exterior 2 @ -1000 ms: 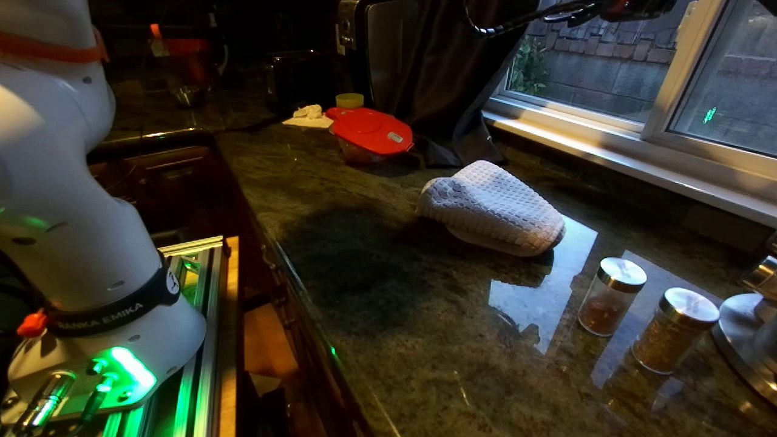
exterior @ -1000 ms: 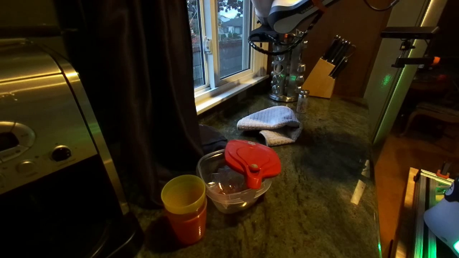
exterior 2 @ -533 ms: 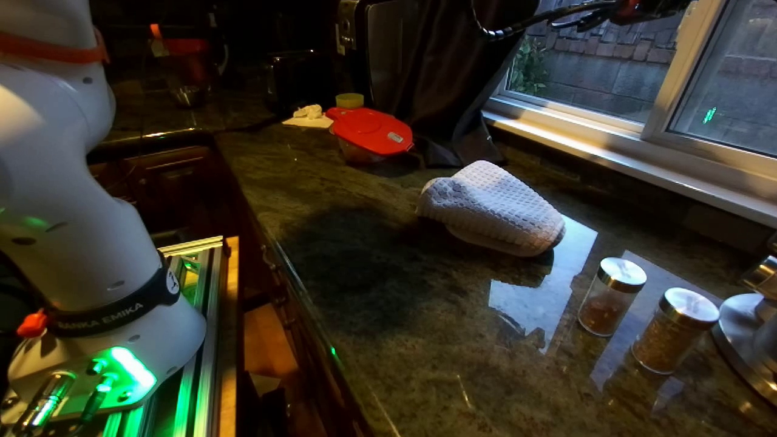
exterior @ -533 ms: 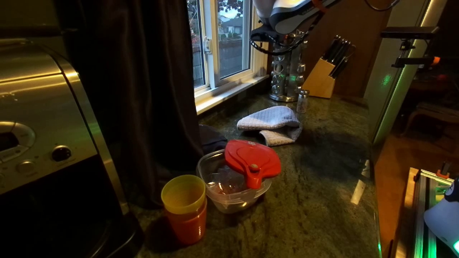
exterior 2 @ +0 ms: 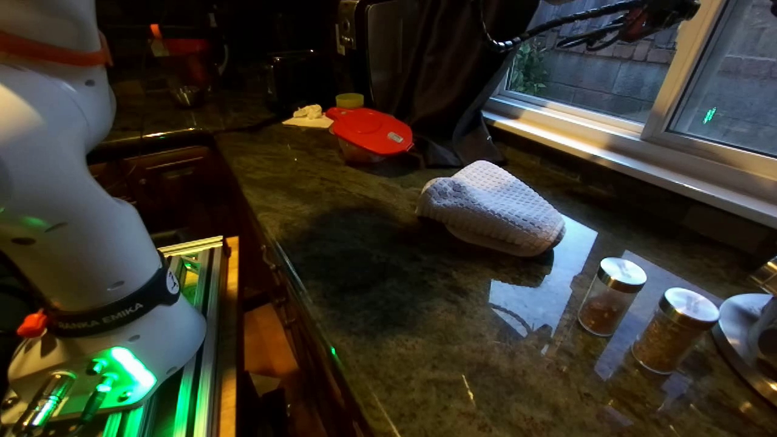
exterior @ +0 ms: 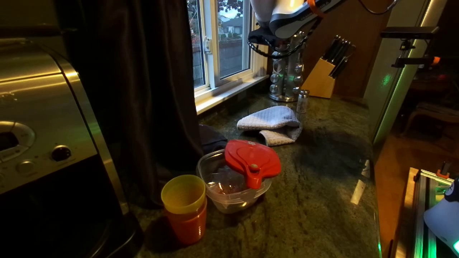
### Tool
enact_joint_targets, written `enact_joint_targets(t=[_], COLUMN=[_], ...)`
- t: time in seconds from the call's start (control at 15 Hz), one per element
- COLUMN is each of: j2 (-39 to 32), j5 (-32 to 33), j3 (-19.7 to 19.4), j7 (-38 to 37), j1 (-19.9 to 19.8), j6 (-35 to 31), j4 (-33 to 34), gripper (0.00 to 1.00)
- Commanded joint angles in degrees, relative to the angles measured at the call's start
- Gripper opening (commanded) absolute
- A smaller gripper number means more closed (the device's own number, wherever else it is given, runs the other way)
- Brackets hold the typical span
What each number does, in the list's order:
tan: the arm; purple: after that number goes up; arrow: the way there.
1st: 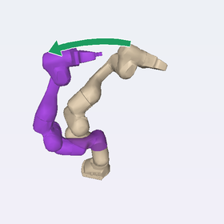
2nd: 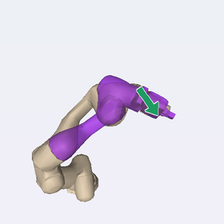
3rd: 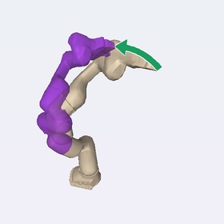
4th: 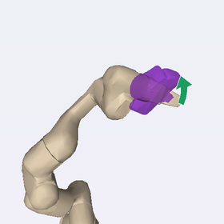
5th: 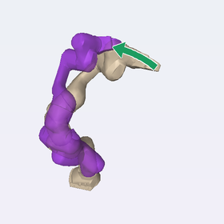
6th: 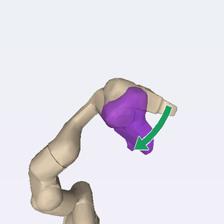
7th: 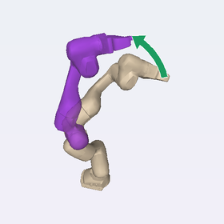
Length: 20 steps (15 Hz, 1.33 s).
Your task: Put one glass jar on the silver stand.
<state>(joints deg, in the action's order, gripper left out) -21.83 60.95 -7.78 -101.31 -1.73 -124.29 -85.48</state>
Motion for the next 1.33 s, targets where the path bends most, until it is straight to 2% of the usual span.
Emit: enact_joint_targets(t=[0.0,0.8,1.0,1.27], j2=[-1.8,-4.1,-5.3,-5.6], j5=[2.2,5.8,6.4,6.7], j3=[-0.9,-2.0,-2.3,-2.0], j7=[-4.6,-17.9,-17.8,-18.5], j1=[0.0,0.2,0.3,0.2], j6=[-1.7,0.6,3.8,3.4], j4=[1.3,5.2,6.5,6.5], gripper=[0.00,0.00,0.00,0.00])
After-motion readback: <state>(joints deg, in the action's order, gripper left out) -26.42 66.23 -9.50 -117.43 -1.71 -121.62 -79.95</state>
